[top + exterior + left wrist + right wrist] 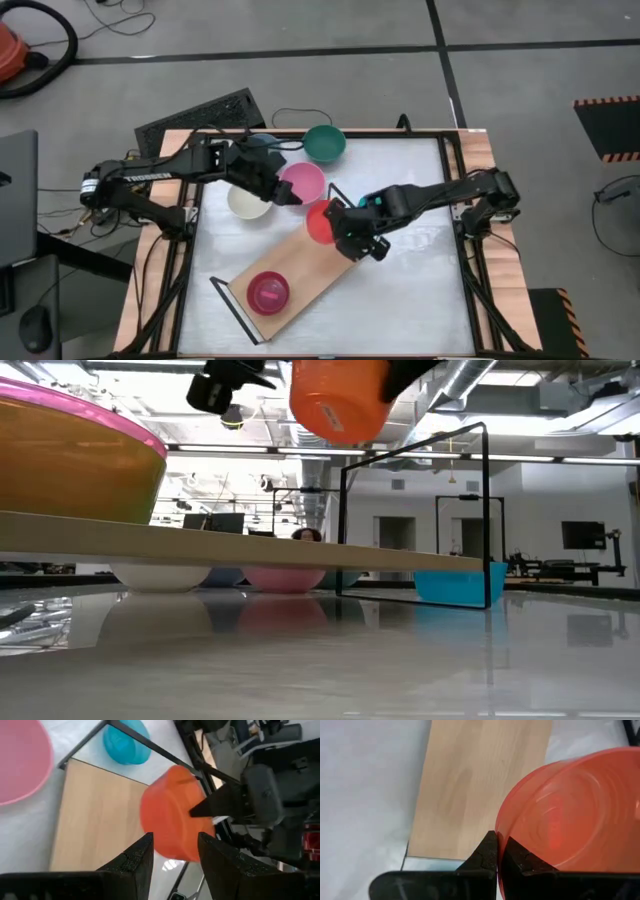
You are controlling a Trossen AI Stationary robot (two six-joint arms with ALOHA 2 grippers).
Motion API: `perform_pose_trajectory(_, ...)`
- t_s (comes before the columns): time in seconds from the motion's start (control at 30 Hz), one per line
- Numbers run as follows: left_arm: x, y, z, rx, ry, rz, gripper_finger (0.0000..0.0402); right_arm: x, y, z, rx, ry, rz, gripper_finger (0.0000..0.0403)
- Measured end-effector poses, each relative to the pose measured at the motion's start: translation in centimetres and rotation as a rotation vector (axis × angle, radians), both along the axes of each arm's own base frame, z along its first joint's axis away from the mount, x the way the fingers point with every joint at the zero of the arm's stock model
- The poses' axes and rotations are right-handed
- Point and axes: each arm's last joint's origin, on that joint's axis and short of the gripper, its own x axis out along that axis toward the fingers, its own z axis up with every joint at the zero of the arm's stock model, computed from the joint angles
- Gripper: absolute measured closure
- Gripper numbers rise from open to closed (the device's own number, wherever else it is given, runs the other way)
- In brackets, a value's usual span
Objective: Place and stack bowls onto a shelf
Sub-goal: Stack the transparent orange bowl on the top transparent pink bowl on the shelf
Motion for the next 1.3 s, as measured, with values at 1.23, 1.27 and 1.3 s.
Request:
perform_pose_trajectory(1.23,0.5,-2.3,-3.5,0.013,0.288,-0.112,0.0264,6.2,2.0,-2.0,0.098,-0.017,0.026,0.0379)
perform_pose_trajectory(1.27,0.6,-2.4,-3.4,0.003,0.275,-0.119,0.0264,6.2,1.9,-1.9,0.107,-0.018,0.03,0.0379)
perform_pose_trajectory(1.3,0.7,-2.4,-3.3,-0.006,0.257,-0.124,0.0264,6.3,1.7,-1.9,0.124,-0.017,0.035,0.0379)
